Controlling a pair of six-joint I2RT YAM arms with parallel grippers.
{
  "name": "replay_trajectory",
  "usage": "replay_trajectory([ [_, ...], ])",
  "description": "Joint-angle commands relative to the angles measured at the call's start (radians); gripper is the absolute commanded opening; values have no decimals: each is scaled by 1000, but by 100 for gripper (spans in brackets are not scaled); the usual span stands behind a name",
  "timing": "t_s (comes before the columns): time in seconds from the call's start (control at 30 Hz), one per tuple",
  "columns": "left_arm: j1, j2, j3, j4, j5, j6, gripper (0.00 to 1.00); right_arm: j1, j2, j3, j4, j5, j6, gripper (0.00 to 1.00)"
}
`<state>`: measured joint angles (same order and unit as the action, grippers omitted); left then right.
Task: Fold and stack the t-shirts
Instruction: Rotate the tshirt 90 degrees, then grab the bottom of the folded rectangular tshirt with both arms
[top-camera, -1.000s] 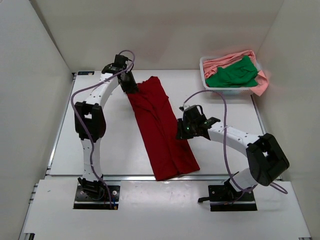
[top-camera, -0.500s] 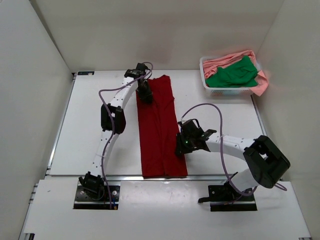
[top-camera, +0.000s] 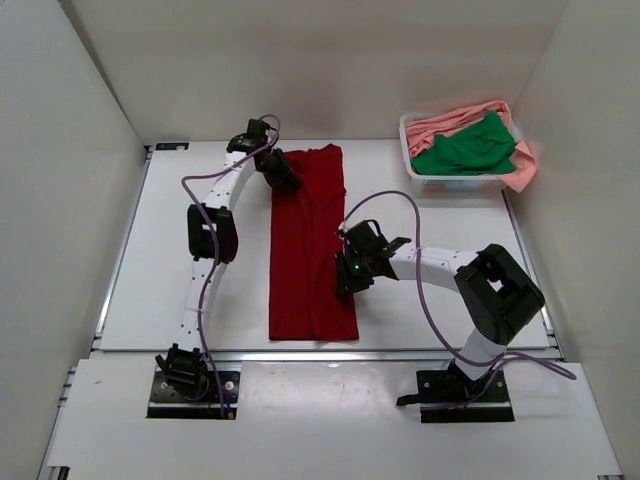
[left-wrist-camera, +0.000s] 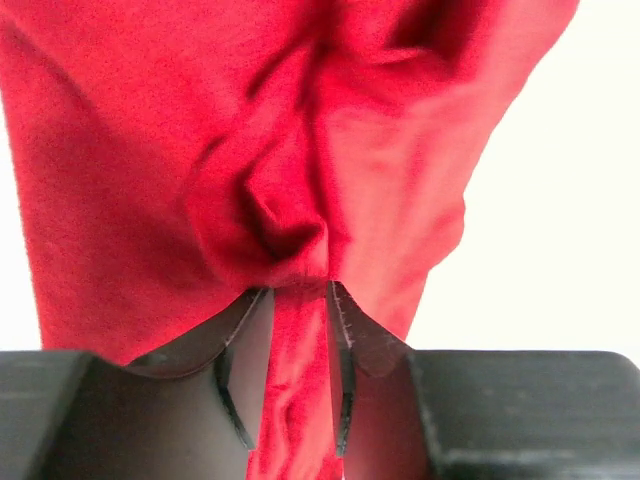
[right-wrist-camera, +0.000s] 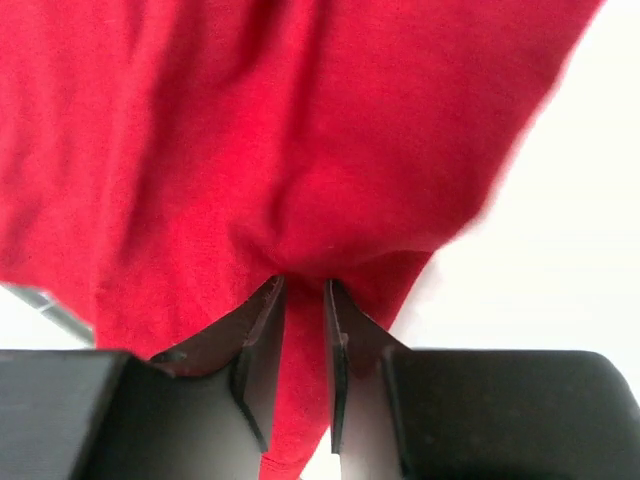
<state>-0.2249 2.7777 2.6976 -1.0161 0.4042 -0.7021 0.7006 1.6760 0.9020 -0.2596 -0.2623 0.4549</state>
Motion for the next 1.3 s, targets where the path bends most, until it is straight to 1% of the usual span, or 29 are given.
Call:
replay_trajectory([
  [0.0, 16, -163, 9, 164, 110, -43, 39, -41, -16, 58, -110, 120, -113, 21],
  [0.1, 19, -362, -280, 226, 108, -48, 42, -49, -90, 86, -181, 158, -111, 24],
  [0.13, 21, -445, -339, 229, 101, -33, 42, -52, -102, 87, -213, 173, -107, 24],
  [0.17, 22, -486, -457, 211, 79, -5, 41, -50, -146, 78, -236, 182, -95, 25],
  [0.2, 24, -571, -584, 177, 44, 15, 42, -59, -188, 57, -242, 181, -84, 27],
  [0.23, 19, -654, -654, 147, 22, 59, 42, -61, -211, 37, -250, 160, -78, 29],
  [0.27, 15, -696, -783, 125, -10, 102, 42, -69, -257, 23, -259, 146, -62, 36],
  [0.3, 7, -775, -924, 101, -49, 118, 42, -78, -297, -9, -250, 124, -47, 42],
  [0.33, -8, -865, -1006, 96, -77, 147, 43, -82, -315, -37, -248, 98, -36, 44],
  [0.37, -22, -915, -1151, 99, -94, 164, 44, -85, -341, -52, -251, 56, -30, 48],
  [0.4, -46, -1004, -1296, 111, -131, 171, 45, -93, -358, -80, -247, 20, -15, 53],
  [0.43, -80, -1085, -1362, 119, -160, 173, 46, -90, -366, -107, -242, 3, 1, 55],
  [0.47, -96, -1156, -1486, 128, -175, 165, 47, -82, -386, -132, -237, -18, 5, 57],
  [0.5, -122, -1187, -1603, 146, -174, 158, 47, -85, -397, -150, -212, -44, 34, 59],
  [0.53, -163, -1240, -1652, 165, -177, 132, 48, -87, -409, -172, -204, -61, 69, 59],
  [0.6, -226, -1305, -1816, 212, -159, 83, 49, -87, -426, -225, -170, -101, 120, 60],
  [0.67, -304, -1366, -1899, 263, -179, -2, 49, -76, -430, -279, -136, -118, 163, 59],
  [0.73, -338, -1389, -1969, 287, -182, -52, 50, -63, -435, -319, -110, -133, 198, 56],
  [0.77, -340, -1397, -1981, 309, -171, -72, 50, -62, -440, -342, -86, -156, 214, 57],
  [0.83, -343, -1400, -2003, 300, -172, -85, 51, -38, -444, -363, -66, -166, 235, 51],
  [0.87, -343, -1408, -2006, 283, -194, -82, 51, -27, -437, -379, -53, -169, 246, 51],
  [0.93, -343, -1423, -2029, 286, -197, -80, 51, -18, -443, -402, -34, -178, 263, 50],
  [0.97, -324, -1432, -2038, 306, -189, -92, 52, -16, -446, -413, -29, -183, 277, 51],
  [1.03, -327, -1451, -2073, 333, -173, -112, 52, -13, -452, -428, -6, -190, 289, 49],
  [1.13, -347, -1465, -2096, 367, -170, -149, 51, -15, -443, -439, 10, -193, 295, 50],
  [1.2, -352, -1462, -2102, 395, -157, -177, 52, -13, -424, -436, 22, -195, 286, 49],
  [1.27, -349, -1451, -2104, 418, -157, -178, 50, -6, -395, -425, 30, -198, 278, 49],
])
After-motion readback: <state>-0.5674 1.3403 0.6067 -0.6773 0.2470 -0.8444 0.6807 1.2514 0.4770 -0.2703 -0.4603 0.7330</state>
